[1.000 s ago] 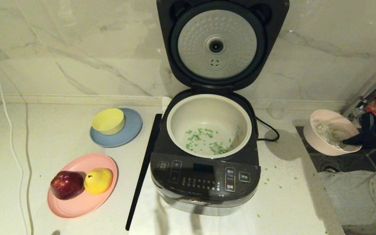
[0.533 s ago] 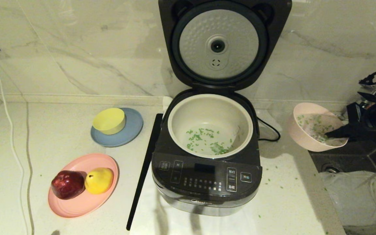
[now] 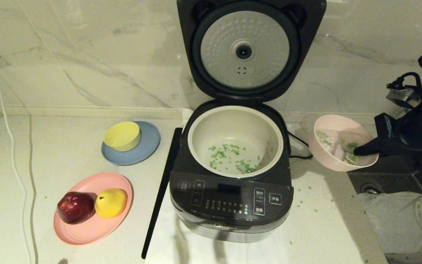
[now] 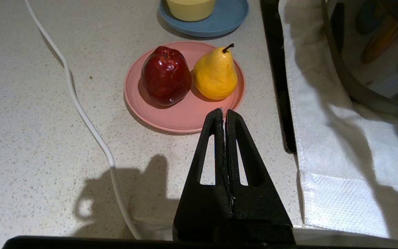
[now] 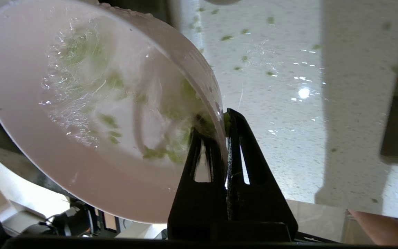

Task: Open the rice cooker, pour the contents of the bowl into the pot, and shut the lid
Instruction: Pour the water from the bowl into the rice cooker

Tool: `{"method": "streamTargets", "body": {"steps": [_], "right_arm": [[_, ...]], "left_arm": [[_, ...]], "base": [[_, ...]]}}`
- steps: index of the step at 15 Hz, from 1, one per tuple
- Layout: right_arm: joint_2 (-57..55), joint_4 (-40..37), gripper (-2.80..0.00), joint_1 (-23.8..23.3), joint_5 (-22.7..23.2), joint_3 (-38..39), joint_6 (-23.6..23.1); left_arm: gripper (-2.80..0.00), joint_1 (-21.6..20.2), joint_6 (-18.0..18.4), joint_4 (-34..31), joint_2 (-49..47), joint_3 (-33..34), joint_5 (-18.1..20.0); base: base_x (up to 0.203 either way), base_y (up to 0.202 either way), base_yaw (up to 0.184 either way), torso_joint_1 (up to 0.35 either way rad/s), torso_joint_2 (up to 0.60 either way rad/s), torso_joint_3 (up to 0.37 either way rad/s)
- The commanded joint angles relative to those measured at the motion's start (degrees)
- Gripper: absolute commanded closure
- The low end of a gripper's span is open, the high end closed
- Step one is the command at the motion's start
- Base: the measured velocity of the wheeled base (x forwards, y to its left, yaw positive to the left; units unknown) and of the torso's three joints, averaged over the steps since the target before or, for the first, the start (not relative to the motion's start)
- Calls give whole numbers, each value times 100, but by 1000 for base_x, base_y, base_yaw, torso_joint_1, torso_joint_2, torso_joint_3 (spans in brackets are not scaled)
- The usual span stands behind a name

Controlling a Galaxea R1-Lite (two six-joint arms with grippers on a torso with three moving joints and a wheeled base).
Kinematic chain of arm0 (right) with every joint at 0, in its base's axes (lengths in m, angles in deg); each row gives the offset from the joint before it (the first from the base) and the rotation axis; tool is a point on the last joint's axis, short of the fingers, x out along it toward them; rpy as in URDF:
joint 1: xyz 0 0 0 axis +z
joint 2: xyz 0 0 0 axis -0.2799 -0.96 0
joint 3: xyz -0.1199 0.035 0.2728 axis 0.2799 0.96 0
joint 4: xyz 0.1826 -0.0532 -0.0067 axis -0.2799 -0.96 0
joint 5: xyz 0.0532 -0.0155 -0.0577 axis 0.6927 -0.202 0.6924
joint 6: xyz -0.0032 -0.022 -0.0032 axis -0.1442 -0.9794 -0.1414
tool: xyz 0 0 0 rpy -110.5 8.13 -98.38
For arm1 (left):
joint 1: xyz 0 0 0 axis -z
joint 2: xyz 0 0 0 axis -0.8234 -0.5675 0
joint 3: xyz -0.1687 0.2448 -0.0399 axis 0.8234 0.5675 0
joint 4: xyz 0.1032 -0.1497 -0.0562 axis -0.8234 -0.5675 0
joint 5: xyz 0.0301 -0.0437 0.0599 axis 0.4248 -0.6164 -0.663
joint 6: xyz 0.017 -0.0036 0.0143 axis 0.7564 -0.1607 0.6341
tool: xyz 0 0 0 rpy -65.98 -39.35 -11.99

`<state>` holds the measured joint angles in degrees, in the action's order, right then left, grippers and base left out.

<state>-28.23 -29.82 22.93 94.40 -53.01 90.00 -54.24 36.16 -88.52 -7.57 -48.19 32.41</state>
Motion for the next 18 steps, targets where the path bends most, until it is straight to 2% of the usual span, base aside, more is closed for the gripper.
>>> {"method": "streamTargets", "body": {"steps": [1, 6, 18], "right_arm": [[21, -27, 0, 250, -117, -78, 110], [-6, -26, 0, 818, -436, -136, 143], [-347, 18, 0, 1731, -726, -549, 310]], "left_arm": [[0, 1, 0, 4, 1, 53, -3], [0, 5, 0, 4, 1, 53, -3], [0, 4, 0, -3, 1, 53, -3]], "base": [[0, 0, 0, 0, 0, 0], [0, 0, 0, 0, 0, 0], [0, 0, 0, 0, 0, 0]]}}
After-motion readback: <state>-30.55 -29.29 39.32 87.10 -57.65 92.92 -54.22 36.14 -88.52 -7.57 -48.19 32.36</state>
